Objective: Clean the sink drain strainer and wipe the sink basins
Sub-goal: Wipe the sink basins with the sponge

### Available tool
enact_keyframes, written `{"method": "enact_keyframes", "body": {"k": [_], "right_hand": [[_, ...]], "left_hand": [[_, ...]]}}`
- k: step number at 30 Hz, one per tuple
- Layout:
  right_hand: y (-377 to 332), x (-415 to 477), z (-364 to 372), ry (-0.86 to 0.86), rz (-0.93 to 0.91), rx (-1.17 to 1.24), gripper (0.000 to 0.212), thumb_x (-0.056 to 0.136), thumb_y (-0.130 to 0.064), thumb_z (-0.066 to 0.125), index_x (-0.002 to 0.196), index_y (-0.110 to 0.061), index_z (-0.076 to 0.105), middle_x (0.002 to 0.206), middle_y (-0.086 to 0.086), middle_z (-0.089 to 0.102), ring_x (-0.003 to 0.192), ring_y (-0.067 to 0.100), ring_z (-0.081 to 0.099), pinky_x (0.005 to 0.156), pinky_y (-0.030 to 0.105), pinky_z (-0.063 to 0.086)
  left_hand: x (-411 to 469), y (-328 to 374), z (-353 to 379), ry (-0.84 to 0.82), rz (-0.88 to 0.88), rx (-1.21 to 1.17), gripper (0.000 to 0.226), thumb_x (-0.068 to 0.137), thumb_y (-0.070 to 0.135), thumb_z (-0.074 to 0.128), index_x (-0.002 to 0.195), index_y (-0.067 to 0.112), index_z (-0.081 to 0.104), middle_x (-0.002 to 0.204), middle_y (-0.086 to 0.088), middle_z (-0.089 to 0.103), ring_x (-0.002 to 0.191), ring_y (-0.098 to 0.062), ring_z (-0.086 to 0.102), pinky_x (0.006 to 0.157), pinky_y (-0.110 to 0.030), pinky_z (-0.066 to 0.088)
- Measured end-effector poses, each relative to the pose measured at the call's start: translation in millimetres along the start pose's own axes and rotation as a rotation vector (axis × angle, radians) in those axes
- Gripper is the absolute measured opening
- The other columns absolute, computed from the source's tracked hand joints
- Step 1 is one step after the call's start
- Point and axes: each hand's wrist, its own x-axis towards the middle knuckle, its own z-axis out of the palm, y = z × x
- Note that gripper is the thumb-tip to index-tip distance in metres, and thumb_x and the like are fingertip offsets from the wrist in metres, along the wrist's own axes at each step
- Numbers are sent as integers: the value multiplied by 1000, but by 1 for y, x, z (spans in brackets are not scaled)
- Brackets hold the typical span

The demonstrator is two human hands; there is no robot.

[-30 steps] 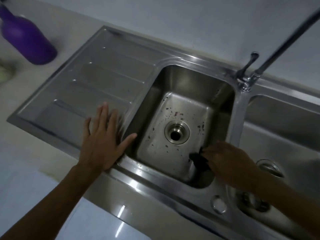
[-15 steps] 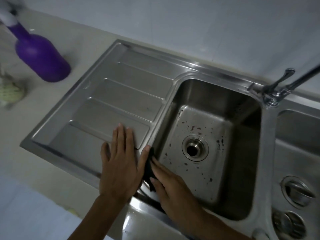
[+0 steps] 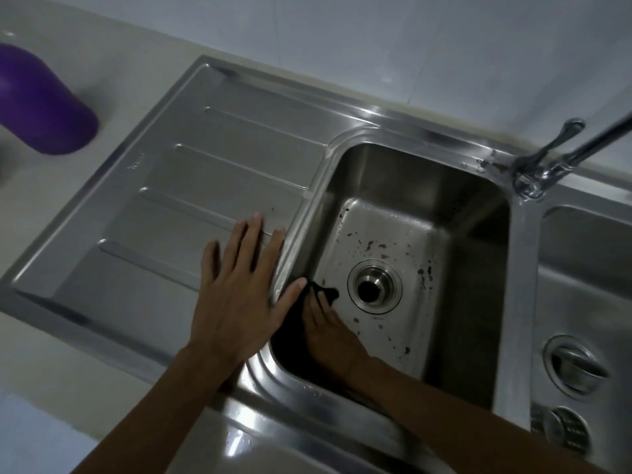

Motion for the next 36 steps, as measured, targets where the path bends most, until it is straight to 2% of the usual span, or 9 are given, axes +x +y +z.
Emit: {"method": "enact_keyframes", "body": {"k": [3,7,10,15,21,26,29,31,36], "right_hand": [[25,27,6,19,50,-194,70,108,-41,23,158,-1,-4,167,23,-10,155,40,-12,127,52,9],[91,91,-51,181,224,-374,66,107,-45,23,161,-7,17,169,17,7,157,37,7,124,57,20],[146,83,-80,168,409,-449,66,106,-45,16,162,-11,9,170,12,2,157,33,5,125,54,12],[137,8,-64,56,766,-339,72,107,-38,27,158,8,4,166,31,-1,155,45,0,126,52,12],[67,-48,-33,-255,656,-264,72,106,-18,33,155,11,-11,160,37,-20,151,56,-5,123,58,17],[73,-78,-25,-280,-54,-431,64,105,-14,44,157,6,14,165,30,3,152,53,3,123,58,22],[60,-49,-14,-117,-262,-419,61,104,-15,42,161,-8,21,169,14,13,154,40,16,119,45,32],[48,-15,-2,26,-222,-387,59,104,-14,35,161,-7,22,169,15,14,155,39,14,123,48,27],[61,50,-22,202,239,-243,64,105,-15,31,162,-3,3,169,19,-3,156,40,0,126,50,16]], "left_hand": [[-1,-1,3,49,0,4,76,102,68,29,161,21,34,171,-11,24,159,-29,20,123,-62,21],[0,-4,6,106,36,-3,67,102,59,35,157,21,43,165,-11,35,155,-31,30,121,-63,24],[1,-5,7,116,35,6,68,100,61,37,157,23,43,164,-10,37,154,-31,32,120,-63,24],[1,-5,4,124,30,-2,71,99,64,41,156,22,45,164,-10,38,154,-32,33,119,-64,25],[1,-3,-1,81,22,-17,74,99,66,37,158,23,40,166,-10,34,156,-31,28,120,-64,22],[0,-3,2,85,43,15,78,98,69,37,159,20,38,168,-10,30,156,-32,26,120,-66,21],[0,-3,7,129,56,29,79,99,69,37,159,19,38,169,-8,28,157,-31,25,120,-66,19],[0,-6,12,172,62,21,78,99,69,37,158,19,40,169,-7,30,157,-31,26,120,-64,19],[0,-14,27,223,81,10,80,98,73,32,162,24,34,172,-1,23,160,-25,18,122,-59,15]]}}
